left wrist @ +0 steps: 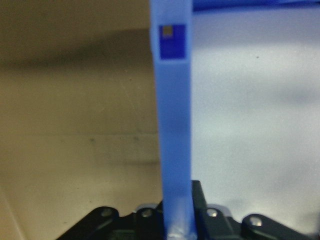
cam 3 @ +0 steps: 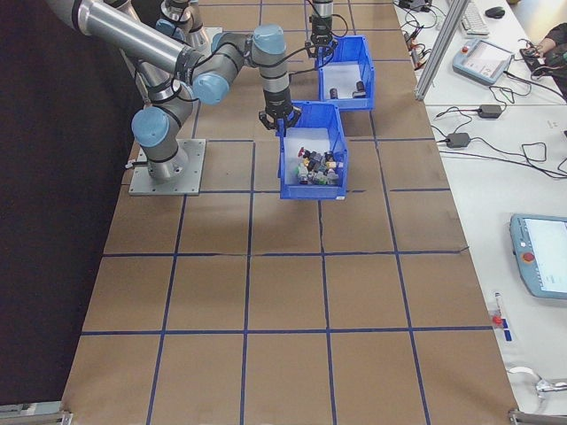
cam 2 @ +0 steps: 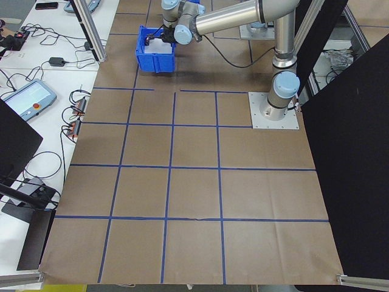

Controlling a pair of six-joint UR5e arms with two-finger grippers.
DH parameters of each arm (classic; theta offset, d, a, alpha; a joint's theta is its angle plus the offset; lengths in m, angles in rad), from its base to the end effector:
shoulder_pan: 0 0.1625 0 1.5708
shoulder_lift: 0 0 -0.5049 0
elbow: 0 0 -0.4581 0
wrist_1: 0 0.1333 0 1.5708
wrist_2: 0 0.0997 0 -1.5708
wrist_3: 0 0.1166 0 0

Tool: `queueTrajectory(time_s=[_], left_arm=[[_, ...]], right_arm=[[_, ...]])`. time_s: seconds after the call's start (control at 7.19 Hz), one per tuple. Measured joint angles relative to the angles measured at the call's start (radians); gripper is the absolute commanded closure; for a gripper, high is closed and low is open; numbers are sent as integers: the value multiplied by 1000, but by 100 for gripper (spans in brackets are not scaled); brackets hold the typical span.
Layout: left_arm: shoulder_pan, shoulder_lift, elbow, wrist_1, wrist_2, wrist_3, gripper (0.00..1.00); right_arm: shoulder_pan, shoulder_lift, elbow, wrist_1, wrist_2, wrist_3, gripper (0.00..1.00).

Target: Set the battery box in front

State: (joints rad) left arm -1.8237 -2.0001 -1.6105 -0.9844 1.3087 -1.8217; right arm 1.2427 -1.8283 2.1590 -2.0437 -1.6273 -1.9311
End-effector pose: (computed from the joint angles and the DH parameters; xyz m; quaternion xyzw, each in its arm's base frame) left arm -0.3412 -0.6668 0.3144 0.6937 -0.7059 -0.0827 0.1164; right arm -0.0153 -0.4383 0.4009 0.7149 -0.6950 0.0048 0.0762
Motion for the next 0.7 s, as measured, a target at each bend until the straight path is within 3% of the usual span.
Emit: queueTrajectory(time_s=[0.28, 0.56, 0.7], left_arm=[[-12, -29, 19, 24, 3, -4, 88], [-13, -36, 20, 36, 25, 1, 10], [-14, -37, 19, 39, 34, -4, 5]], right_arm=[[5, -106, 98, 6, 1, 11, 100], [11, -247, 196, 55, 23, 62, 100], [18, -299, 221, 108, 39, 84, 100]])
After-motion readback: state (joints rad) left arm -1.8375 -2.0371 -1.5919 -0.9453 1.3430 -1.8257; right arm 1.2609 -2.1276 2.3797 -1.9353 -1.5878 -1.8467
